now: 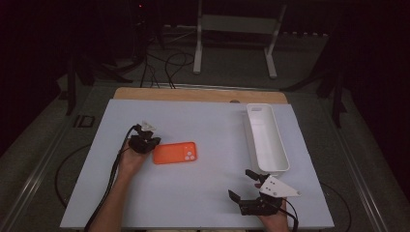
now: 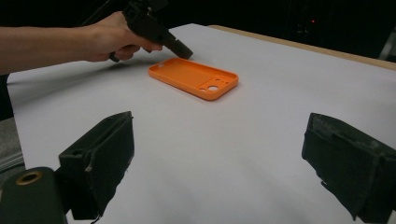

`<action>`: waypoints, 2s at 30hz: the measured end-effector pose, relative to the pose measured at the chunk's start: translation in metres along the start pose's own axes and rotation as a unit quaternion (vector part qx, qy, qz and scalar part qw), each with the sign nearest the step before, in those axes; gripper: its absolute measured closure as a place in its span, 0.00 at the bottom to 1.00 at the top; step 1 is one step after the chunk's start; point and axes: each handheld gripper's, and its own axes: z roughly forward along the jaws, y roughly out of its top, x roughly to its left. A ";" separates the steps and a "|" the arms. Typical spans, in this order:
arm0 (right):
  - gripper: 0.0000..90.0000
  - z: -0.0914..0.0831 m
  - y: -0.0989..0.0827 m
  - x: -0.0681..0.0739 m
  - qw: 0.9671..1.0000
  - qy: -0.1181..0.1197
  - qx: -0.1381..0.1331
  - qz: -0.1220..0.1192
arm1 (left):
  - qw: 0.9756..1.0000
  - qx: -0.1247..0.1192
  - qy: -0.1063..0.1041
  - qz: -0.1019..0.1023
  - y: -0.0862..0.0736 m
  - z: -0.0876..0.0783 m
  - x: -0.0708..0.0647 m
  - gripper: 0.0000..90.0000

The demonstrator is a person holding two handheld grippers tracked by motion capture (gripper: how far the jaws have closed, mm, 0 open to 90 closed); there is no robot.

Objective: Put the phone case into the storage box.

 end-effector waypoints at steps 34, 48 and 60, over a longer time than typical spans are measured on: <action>0.10 -0.002 0.000 0.000 1.000 -0.004 -0.006 -0.002 | 0.998 -0.060 -0.026 0.007 -0.030 -0.042 -0.044 0.97; 0.10 -0.004 0.001 -0.006 1.000 -0.014 -0.008 -0.001 | 0.979 -0.198 -0.053 -0.003 -0.057 -0.110 -0.046 0.51; 0.10 -0.006 0.003 -0.015 1.000 -0.004 -0.013 0.002 | 0.980 -0.200 -0.022 -0.004 -0.096 -0.131 -0.057 0.00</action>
